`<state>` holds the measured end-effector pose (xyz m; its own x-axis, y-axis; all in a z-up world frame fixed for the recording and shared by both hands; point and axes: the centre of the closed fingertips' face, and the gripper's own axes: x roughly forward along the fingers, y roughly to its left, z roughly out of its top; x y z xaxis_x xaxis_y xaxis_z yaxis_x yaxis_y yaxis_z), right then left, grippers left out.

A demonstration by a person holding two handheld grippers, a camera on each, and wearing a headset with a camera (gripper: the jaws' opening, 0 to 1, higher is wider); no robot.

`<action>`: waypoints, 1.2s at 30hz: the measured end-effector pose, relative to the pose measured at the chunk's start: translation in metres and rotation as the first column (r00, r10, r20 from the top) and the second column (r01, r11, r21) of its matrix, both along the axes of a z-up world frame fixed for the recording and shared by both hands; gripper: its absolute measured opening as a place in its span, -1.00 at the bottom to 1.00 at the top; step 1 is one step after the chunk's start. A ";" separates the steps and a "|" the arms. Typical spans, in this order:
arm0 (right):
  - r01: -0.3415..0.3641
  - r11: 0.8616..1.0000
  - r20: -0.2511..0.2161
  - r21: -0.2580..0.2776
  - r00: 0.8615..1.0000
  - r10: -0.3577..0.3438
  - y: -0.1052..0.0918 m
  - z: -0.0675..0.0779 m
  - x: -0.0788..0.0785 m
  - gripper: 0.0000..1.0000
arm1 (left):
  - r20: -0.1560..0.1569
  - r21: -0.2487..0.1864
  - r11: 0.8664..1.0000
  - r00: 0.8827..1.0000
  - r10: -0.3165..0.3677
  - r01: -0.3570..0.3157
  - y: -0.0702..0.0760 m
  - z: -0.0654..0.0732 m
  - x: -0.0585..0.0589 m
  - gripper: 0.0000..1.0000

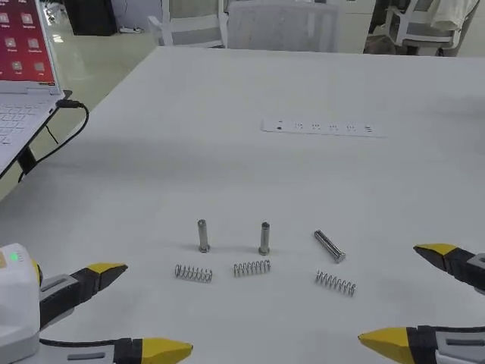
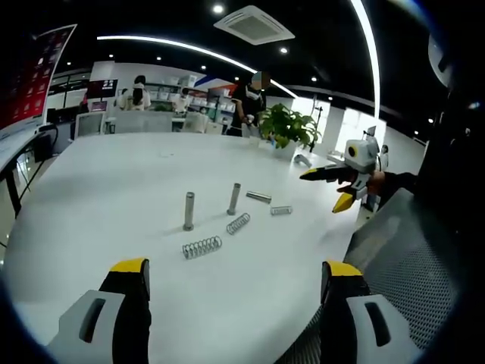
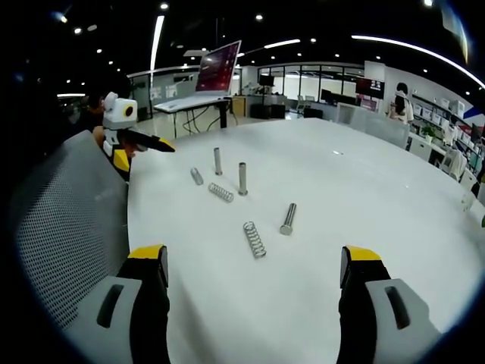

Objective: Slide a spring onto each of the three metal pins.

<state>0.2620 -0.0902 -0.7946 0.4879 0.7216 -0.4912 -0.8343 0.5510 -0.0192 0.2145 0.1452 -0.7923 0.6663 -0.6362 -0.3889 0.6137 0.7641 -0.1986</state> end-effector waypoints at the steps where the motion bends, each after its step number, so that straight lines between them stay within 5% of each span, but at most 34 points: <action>1: -0.001 1.000 -0.001 0.000 1.000 0.001 0.000 0.000 0.000 0.90 | 0.000 0.001 1.000 1.000 0.000 0.000 0.000 0.000 0.000 0.81; 36: -0.001 1.000 -0.016 -0.006 1.000 0.001 -0.001 -0.006 0.001 0.89 | 0.001 -0.002 1.000 1.000 0.008 -0.008 0.001 0.001 0.001 0.80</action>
